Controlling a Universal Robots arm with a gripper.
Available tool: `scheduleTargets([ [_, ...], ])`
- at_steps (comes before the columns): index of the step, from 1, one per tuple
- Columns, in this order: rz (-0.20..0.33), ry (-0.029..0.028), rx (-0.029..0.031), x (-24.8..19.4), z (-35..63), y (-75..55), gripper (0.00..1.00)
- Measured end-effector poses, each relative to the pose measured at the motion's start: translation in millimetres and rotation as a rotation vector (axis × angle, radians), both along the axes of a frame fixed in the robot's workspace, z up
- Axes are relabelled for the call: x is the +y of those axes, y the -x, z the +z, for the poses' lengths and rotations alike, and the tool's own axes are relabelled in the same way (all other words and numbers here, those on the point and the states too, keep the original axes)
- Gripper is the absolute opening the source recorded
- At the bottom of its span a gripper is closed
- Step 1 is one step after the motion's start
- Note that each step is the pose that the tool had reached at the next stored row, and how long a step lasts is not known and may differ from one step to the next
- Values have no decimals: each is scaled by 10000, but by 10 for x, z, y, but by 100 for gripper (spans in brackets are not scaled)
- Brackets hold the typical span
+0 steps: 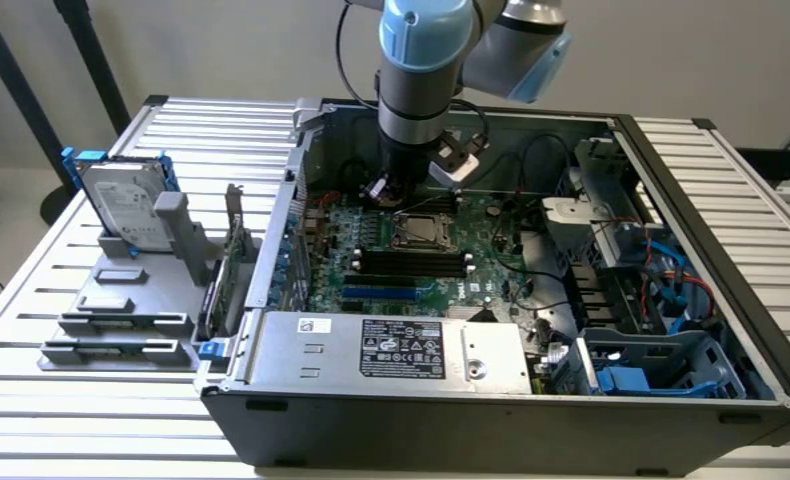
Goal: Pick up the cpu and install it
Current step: 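Install the first cpu locking lever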
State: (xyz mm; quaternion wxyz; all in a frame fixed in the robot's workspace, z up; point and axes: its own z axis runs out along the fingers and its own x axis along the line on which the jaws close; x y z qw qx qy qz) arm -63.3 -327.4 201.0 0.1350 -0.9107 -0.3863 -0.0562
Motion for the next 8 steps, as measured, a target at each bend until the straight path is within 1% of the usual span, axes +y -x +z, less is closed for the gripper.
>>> scheduleTargets([
  [5, 1, 10, 19, -1, 0, -6, 11],
  [8, 0, 15, 20, -1, 0, -18, 11],
])
